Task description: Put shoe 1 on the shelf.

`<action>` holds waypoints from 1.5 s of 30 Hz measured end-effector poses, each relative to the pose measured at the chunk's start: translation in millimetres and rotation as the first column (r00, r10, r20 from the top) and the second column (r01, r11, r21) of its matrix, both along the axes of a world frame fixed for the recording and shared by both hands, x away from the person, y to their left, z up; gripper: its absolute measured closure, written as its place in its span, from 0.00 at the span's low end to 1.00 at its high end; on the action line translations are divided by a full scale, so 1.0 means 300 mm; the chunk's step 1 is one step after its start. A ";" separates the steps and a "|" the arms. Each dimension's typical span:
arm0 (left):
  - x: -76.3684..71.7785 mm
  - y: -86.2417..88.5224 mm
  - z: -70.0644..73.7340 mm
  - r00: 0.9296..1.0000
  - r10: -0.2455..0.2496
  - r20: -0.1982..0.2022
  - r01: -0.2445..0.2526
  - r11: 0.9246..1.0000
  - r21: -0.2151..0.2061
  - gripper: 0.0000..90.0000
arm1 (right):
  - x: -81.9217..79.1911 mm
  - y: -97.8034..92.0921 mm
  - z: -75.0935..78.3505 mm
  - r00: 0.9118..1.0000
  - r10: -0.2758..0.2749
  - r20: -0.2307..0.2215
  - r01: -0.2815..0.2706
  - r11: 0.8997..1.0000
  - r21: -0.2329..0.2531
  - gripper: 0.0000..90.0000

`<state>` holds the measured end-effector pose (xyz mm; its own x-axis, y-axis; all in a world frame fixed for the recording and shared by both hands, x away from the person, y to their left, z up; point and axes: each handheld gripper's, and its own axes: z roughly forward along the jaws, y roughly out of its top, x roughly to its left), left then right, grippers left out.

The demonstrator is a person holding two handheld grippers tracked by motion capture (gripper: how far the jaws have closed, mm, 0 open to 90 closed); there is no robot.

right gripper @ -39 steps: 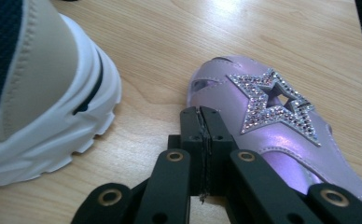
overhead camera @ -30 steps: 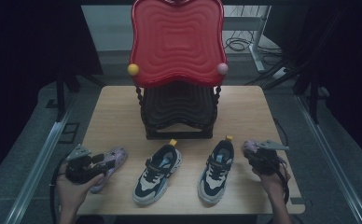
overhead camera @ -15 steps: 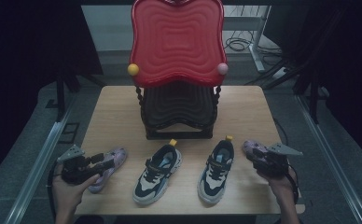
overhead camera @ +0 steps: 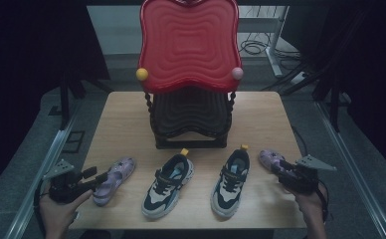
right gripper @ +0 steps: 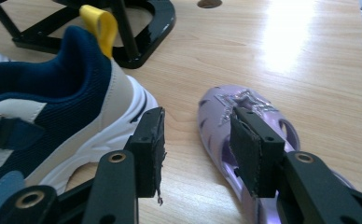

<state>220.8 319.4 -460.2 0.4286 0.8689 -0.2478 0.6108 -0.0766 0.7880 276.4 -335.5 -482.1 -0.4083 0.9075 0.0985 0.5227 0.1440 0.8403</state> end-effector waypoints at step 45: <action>0.028 -0.066 -0.155 0.984 -0.089 -0.152 0.102 0.991 0.082 0.95 | 0.008 -0.110 -0.059 0.982 0.048 -0.181 -0.063 0.995 -0.077 0.68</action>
<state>229.1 299.6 -506.8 0.4750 0.8473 -0.2377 0.7063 -0.2060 0.6773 278.9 -368.5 -499.9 -0.4411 0.8919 0.1002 0.6525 0.2420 0.7181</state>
